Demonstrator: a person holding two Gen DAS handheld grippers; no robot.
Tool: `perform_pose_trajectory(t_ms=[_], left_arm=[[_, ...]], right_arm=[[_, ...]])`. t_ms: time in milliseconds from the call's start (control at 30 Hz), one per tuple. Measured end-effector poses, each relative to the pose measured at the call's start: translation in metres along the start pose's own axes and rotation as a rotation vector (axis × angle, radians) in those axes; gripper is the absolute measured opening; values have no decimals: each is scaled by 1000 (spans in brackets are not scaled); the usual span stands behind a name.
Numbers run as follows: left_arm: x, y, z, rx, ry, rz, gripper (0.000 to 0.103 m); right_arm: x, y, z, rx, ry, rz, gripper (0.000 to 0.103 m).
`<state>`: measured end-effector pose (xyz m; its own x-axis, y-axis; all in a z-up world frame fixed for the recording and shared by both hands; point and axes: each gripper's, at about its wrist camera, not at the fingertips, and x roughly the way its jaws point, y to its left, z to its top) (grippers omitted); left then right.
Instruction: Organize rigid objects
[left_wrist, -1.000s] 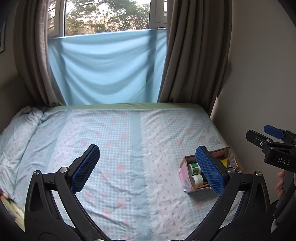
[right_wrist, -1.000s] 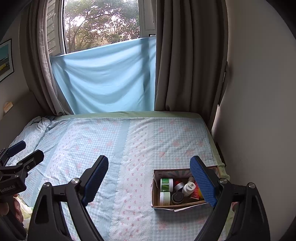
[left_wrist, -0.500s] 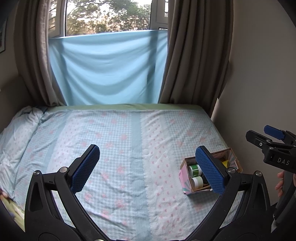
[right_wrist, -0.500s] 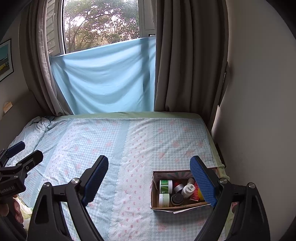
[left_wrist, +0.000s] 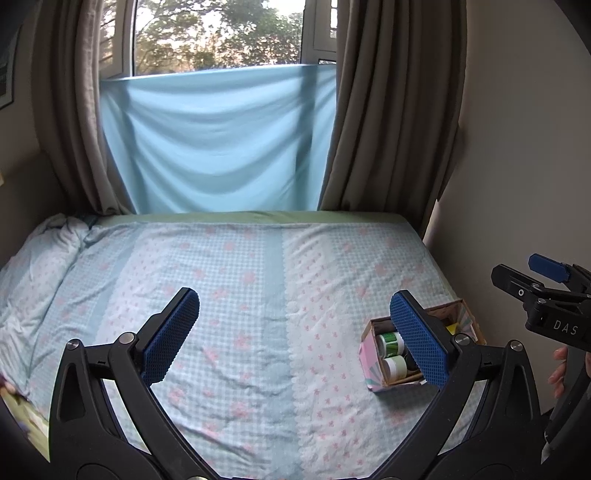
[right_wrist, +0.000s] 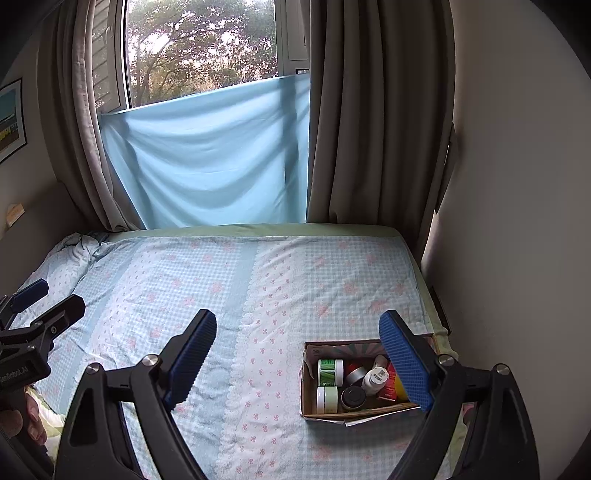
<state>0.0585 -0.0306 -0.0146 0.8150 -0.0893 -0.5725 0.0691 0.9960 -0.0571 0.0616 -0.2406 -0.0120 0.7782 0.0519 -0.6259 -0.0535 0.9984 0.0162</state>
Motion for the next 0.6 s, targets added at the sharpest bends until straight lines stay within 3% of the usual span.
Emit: perform_pose_trajectory(t_ms=[200,600], left_arm=[[-2,-5,0,2,-26,39,103],[-6,-4,2,8,-64,36,103]], right_arm=[[0,0,0,0,-4,-3,88],[0,1,1,0,-14,-6,88]])
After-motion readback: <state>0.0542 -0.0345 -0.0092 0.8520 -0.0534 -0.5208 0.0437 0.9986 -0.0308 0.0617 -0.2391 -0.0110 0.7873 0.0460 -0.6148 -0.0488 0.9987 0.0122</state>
